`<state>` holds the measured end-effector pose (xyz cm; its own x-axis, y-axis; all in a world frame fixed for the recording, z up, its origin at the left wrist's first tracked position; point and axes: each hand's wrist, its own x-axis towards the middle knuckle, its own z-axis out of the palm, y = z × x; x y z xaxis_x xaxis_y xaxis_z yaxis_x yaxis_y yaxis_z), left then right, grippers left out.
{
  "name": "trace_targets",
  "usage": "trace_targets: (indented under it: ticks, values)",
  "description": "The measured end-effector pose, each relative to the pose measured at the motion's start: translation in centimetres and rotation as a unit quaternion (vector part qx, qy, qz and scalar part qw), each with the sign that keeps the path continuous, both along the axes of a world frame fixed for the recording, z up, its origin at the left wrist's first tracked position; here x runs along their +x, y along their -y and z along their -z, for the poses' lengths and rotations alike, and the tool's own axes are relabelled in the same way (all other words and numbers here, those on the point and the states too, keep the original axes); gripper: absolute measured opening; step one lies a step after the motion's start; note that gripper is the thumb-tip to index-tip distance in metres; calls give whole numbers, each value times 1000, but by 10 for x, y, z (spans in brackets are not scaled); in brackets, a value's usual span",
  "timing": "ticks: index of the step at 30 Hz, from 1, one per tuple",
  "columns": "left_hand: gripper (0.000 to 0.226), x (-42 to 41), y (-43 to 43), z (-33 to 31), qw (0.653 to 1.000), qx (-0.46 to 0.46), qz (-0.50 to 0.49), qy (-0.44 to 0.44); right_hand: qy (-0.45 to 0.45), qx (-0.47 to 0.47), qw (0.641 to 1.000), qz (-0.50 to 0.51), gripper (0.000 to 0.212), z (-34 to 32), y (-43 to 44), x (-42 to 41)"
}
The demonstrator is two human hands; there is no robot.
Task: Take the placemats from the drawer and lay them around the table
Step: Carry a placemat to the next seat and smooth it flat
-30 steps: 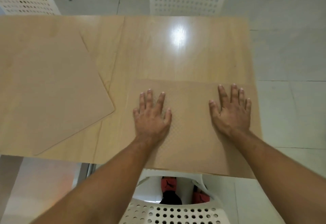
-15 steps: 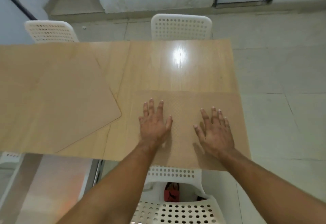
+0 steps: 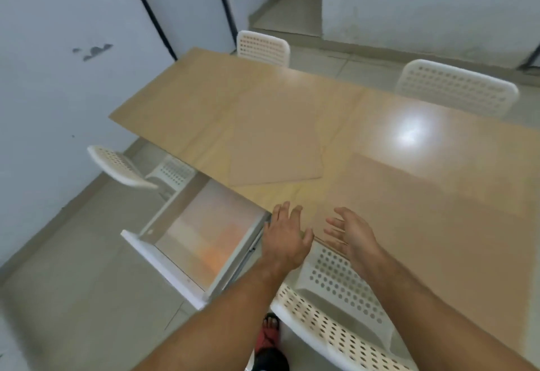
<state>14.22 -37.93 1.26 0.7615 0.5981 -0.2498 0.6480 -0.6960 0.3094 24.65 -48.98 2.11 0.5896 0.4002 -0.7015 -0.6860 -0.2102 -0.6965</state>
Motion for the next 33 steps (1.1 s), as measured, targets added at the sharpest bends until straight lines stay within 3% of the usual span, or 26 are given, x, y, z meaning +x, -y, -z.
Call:
trace_targets:
  ticks: [6,11,15,27,33]
  values:
    - [63,-13,-116,7,1000,7,7,-10,-84,68,993,36,43,7,-118,-26]
    - [66,-7,-208,35,996,-7,76,-49,-136,38,980,143,48,32,-199,-31]
    - [66,14,-261,55,990,-3,126,-64,-148,19,974,170,49,45,-234,-32]
    - [70,41,-301,77,948,108,288,-80,-164,22,958,236,54,50,-262,-39]
    - [66,42,-303,76,939,127,313,-68,-185,50,941,277,53,49,-265,-44]
